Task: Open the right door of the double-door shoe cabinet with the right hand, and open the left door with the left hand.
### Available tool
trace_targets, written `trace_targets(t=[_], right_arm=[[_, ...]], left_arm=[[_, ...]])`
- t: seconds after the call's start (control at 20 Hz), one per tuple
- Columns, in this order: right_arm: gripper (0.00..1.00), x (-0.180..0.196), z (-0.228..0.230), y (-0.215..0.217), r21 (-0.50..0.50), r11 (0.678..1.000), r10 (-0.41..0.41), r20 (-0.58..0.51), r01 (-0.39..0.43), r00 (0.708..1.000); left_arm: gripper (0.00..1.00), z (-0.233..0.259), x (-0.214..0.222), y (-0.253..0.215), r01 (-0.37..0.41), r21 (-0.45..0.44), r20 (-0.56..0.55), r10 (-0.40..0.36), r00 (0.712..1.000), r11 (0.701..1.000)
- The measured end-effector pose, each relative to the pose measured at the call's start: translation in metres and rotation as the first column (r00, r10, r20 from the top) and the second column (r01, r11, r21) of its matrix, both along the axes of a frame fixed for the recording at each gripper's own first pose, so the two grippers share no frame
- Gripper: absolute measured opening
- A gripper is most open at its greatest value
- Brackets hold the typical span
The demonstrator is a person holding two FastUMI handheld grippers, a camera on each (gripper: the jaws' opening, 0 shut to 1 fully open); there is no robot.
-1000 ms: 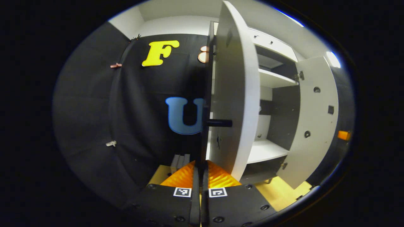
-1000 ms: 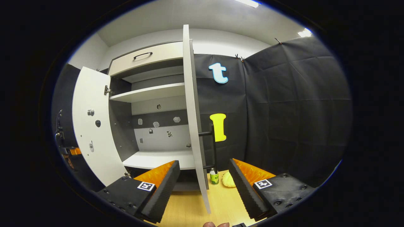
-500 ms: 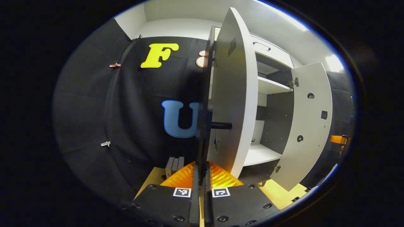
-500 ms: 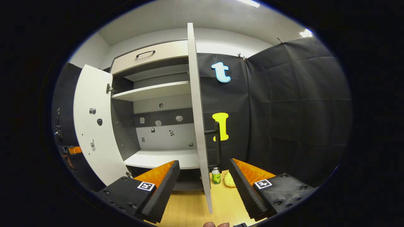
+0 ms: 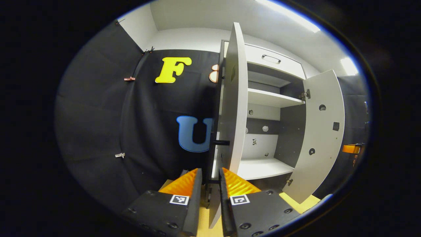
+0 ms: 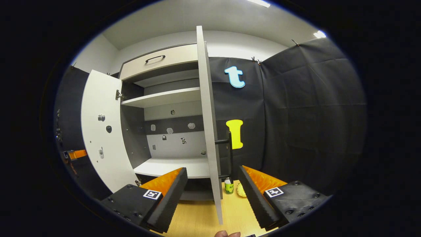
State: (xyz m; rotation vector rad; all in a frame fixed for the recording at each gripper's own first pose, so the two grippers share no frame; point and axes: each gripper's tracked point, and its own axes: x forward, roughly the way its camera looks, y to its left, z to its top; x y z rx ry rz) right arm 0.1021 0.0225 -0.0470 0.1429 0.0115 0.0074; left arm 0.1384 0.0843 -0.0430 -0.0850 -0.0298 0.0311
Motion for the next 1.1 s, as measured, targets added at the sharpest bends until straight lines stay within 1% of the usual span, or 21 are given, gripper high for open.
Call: trace_targets(t=[0.05, 0.2, 0.3, 0.4, 0.55, 0.65, 0.75, 0.9, 1.05, 1.1], right_arm=[[0.98, 0.002, 0.001, 0.001, 0.003, 1.000, 0.003, -0.002, -0.003, 1.000], [0.98, 0.004, 0.006, 0.004, 0.008, 1.000, 0.007, 0.002, -0.007, 1.000], [0.98, 0.005, 0.011, 0.009, 0.019, 1.000, 0.011, 0.009, -0.011, 1.000], [0.98, 0.006, 0.011, 0.015, 0.028, 0.999, 0.018, 0.002, -0.018, 1.000], [0.98, 0.004, 0.014, 0.024, 0.035, 0.999, 0.039, 0.000, -0.039, 0.999], [0.98, 0.003, 0.019, 0.029, 0.025, 0.999, 0.041, 0.012, -0.041, 0.999], [0.98, 0.003, 0.021, 0.033, 0.019, 0.999, 0.046, 0.015, -0.047, 0.999], [0.98, 0.001, 0.027, 0.037, 0.025, 0.999, 0.046, 0.025, -0.047, 0.999], [0.98, 0.000, 0.030, 0.037, 0.026, 0.999, 0.042, 0.029, -0.043, 0.999], [0.98, -0.001, 0.031, 0.037, 0.025, 0.999, 0.040, 0.031, -0.041, 0.999]], left_arm=[[0.41, 0.004, -0.004, -0.004, -0.009, 0.004, 0.007, 0.009, 1.000, 1.000], [0.73, 0.011, -0.012, -0.025, 0.004, 0.031, 0.019, -0.004, 1.000, 1.000], [0.95, 0.021, -0.022, -0.030, -0.018, 0.057, 0.036, 0.016, 0.999, 0.998], [0.96, 0.032, -0.029, -0.035, -0.043, 0.079, 0.066, 0.037, 0.997, 0.996], [0.96, 0.038, -0.040, -0.046, -0.079, 0.107, 0.070, 0.072, 0.995, 0.991], [0.96, 0.044, -0.046, -0.056, -0.090, 0.117, 0.073, 0.082, 0.994, 0.989], [0.94, 0.045, -0.048, -0.076, -0.064, 0.120, 0.063, 0.056, 0.996, 0.991], [0.96, 0.045, -0.046, -0.102, -0.015, 0.117, 0.047, 0.009, 0.999, 0.993], [0.95, 0.041, -0.040, -0.121, 0.010, 0.092, 0.036, -0.014, 0.999, 0.996], [0.96, 0.040, -0.039, -0.125, 0.016, 0.093, 0.034, -0.020, 0.999, 0.995]])
